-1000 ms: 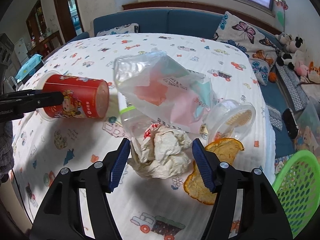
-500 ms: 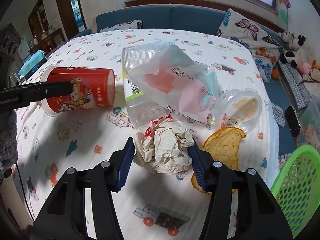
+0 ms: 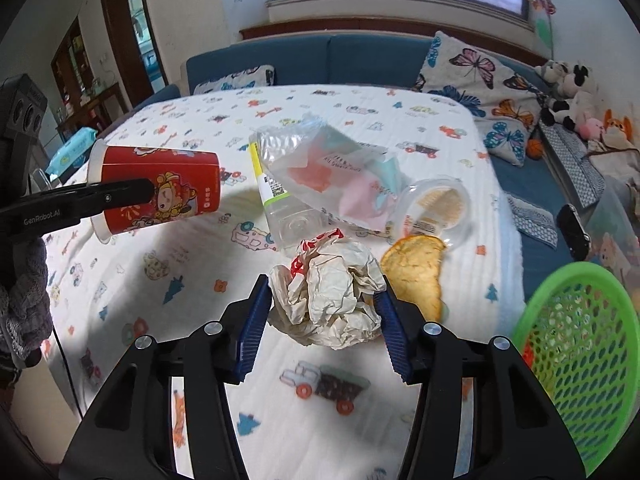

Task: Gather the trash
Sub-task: 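Lift the red cup with the left tool while the right tool grasps the crumpled paper, then carry the red cup and crumpled paper over the green basket and open both tools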

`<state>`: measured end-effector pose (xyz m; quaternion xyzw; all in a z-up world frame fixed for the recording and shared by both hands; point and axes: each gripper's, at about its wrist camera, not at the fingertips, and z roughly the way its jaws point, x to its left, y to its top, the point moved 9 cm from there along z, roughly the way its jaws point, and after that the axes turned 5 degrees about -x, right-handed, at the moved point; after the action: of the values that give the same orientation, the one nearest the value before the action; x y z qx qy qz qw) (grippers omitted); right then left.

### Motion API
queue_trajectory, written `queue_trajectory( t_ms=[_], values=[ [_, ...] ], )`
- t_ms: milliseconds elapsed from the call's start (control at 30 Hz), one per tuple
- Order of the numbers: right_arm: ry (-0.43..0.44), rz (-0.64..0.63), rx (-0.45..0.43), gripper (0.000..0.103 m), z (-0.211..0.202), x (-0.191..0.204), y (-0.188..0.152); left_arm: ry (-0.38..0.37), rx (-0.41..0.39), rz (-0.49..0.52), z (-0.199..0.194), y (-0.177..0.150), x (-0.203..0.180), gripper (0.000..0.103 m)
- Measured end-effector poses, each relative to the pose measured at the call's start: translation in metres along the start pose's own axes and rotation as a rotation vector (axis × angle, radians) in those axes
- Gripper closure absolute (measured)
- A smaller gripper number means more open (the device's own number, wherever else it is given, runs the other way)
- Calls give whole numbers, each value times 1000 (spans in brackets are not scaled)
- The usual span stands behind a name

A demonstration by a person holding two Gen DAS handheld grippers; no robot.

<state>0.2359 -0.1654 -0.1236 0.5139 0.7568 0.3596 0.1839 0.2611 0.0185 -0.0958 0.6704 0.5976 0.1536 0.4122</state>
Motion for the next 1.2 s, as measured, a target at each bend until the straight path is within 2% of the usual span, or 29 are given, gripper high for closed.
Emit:
queue_trajectory(
  t_ms=[167,433,767,1200],
  values=[
    [-36,19,-28,50,-25,-13,-5,-26,-29,45,-16,5,-28,97],
    [-99,55,-62,50,-58,-42,-14,-75,-49,126,-19,13,-82,97],
    [-201,136,-76,50,-93,-98,-34,-130,-32,213,-2,15,-146,97],
    [-342,236,-30,48,-113,-184,-69,-180,0,300,28,19,-211,97]
  ],
)
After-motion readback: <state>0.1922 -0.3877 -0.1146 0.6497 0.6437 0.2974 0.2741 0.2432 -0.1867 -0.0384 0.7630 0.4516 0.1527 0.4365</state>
